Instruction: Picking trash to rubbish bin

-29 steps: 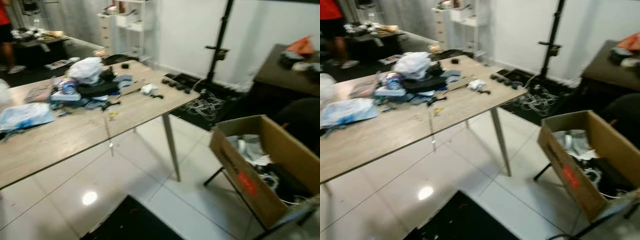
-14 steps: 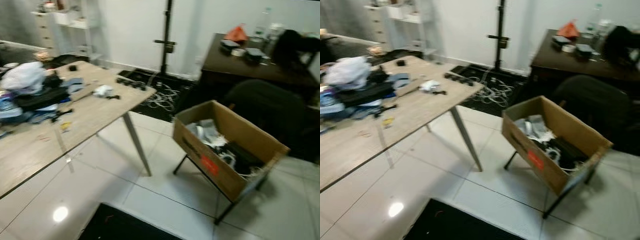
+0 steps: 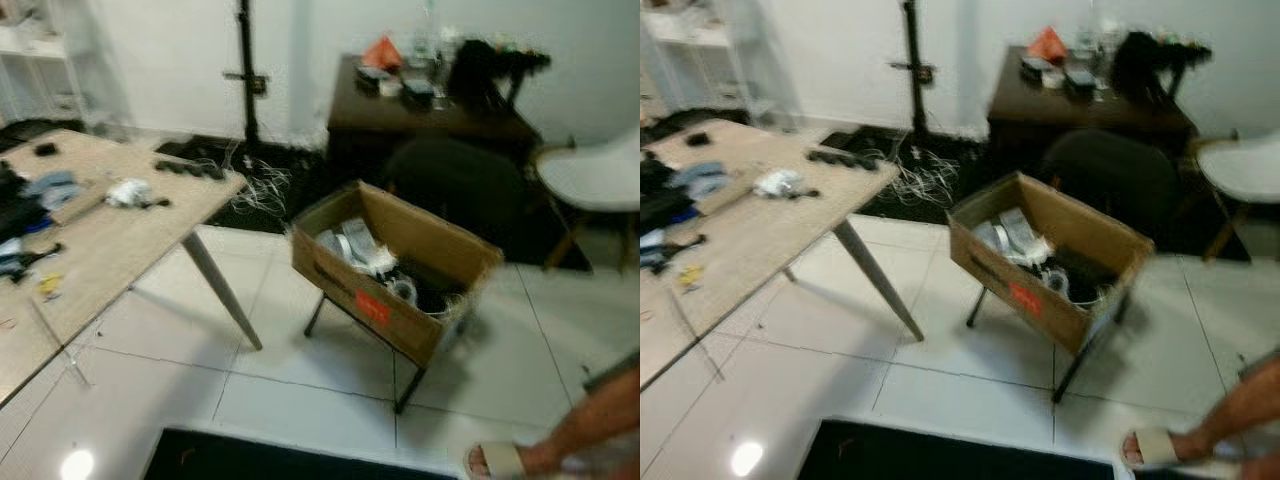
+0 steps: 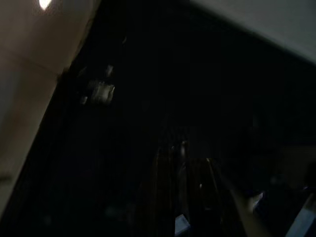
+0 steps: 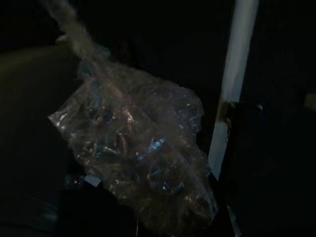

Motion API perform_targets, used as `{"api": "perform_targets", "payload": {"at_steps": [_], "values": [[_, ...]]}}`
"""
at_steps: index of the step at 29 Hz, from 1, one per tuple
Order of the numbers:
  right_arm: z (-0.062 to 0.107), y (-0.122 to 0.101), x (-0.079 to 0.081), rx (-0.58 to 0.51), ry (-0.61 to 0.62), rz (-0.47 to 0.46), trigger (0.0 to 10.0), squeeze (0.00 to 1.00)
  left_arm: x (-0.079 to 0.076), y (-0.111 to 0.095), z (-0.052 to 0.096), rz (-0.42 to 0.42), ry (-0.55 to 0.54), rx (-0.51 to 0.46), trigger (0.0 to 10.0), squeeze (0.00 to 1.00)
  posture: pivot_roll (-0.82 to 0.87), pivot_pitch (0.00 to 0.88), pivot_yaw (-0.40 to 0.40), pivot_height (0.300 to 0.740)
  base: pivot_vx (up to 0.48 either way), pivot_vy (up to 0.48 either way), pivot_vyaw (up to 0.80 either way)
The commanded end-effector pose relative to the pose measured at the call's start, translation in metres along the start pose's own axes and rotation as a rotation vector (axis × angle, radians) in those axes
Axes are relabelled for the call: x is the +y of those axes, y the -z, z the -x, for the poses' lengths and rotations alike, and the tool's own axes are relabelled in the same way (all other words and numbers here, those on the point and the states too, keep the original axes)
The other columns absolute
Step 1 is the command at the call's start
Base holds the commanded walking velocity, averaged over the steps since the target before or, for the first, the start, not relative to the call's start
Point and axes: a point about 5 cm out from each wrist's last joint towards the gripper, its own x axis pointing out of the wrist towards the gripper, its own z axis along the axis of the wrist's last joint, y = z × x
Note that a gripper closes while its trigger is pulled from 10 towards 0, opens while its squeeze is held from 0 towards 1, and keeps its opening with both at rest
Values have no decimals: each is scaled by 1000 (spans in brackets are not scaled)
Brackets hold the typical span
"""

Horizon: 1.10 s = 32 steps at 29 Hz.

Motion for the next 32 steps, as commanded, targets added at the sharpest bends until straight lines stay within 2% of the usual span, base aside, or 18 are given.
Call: {"api": "perform_targets", "payload": {"at_steps": [1, 9, 13, 15, 17, 19, 20, 22, 23, 26, 27, 32], "values": [[1, 6, -2, 16, 10, -11, 10000, 0, 3, 11, 2, 4, -13, 36, 10000, 0, -110, 136, 48, 740, 0, 0, -769], [1, 2, -4, 2, 17, -14, 10000, 0, 1, 15, 2, 2, -9, 48, 10000, 0, -113, 137, 46, 740, 0, 0, -769], [0, -13, -8, -64, 31, -30, 10000, 0, 1, 15, 2, -5, -3, 54, 10000, 0, -119, 140, 45, 740, 0, 0, -383], [0, -31, -11, -129, 44, -18, 10000, 0, 1, 15, 3, -23, -2, 61, 10000, 0, -122, 142, 46, 740, 0, 0, 0], [0, -31, -11, -129, 44, -18, 10000, 0, 1, 15, 3, -23, -2, 61, 10000, 0, -122, 142, 46, 740, 0, 0, 0], [1, -55, -13, -208, 61, 21, 10000, 0, 1, 16, 3, -26, 5, 62, 10000, 0, -129, 143, 48, 740, 154, 0, 0], [1, -55, -13, -208, 61, 21, 10000, 0, 1, 16, 3, -26, 5, 62, 10000, 0, -129, 143, 48, 740, 307, 0, 0], [6, -95, -16, -348, 87, 53, 10000, 0, 0, 17, 3, -36, 15, 68, 10000, 0, -129, 145, 48, 740, 382, 0, 0], [6, -95, -16, -348, 87, 53, 10000, 0, 0, 17, 3, -36, 15, 68, 10000, 0, -129, 145, 48, 740, 390, 0, 0], [17, -138, -20, -500, 114, 53, 10000, 0, -1, 18, 3, -41, 23, 70, 10000, 0, -130, 147, 47, 740, 407, 0, 0], [17, -138, -20, -500, 114, 53, 10000, 0, -1, 18, 3, -41, 23, 70, 10000, 0, -130, 147, 47, 740, 420, 0, 0], [47, -208, -32, -763, 159, 35, 10000, 0, 0, 18, 3, -49, 26, 73, 10000, 0, -131, 145, 48, 740, 434, 0, 0]]}}
